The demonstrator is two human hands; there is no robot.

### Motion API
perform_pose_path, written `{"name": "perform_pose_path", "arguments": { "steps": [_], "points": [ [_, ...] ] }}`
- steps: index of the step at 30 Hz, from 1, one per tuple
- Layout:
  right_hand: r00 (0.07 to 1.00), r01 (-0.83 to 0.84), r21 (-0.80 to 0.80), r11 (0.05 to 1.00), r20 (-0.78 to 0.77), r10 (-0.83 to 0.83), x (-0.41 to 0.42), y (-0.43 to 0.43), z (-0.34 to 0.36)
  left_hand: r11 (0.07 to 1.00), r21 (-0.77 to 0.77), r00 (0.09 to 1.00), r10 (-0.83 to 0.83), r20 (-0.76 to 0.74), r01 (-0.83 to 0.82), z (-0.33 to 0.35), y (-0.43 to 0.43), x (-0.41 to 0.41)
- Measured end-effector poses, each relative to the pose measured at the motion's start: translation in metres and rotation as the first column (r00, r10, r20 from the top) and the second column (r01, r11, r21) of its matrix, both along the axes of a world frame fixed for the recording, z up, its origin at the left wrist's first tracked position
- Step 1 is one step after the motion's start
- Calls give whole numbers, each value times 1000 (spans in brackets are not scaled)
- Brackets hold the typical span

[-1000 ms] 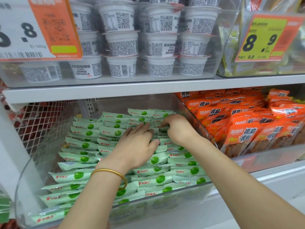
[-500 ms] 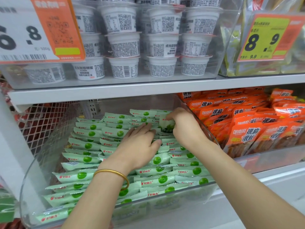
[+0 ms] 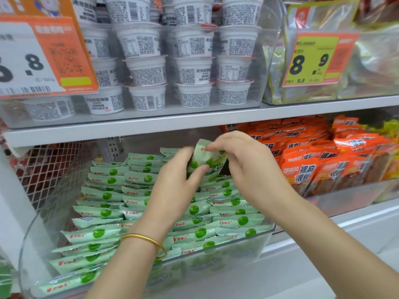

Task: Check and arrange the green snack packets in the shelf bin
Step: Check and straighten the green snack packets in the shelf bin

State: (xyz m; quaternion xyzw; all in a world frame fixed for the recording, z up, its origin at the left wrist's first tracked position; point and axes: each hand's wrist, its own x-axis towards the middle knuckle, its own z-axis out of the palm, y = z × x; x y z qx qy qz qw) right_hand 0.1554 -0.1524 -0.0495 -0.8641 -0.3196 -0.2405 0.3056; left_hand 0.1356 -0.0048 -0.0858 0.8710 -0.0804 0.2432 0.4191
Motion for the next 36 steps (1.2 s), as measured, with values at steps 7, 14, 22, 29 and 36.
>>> {"name": "perform_pose_path", "arguments": {
  "steps": [7, 14, 22, 29, 36],
  "points": [
    [999, -18, 135, 991, -31, 22, -5, -25, -5, 965, -252, 998, -69, 0, 67, 12, -9, -16],
    [917, -71, 433, 899, -325, 229, -14, -28, -7, 890, -427, 971, -220, -97, 159, 13, -14, -26],
    [823, -102, 502, 859, -442, 356, -8, -36, -8, 819, -505, 921, -373, -108, 273, 11, -18, -32],
    [814, -46, 553, 832, -461, 352, -6, -37, -12, 816, -486, 893, -428, -142, 314, 11, -14, -32],
    [839, 10, 568, 823, -452, 302, -3, -39, -13, 834, -432, 881, -444, -160, 342, 8, -16, -31]
  ]
}}
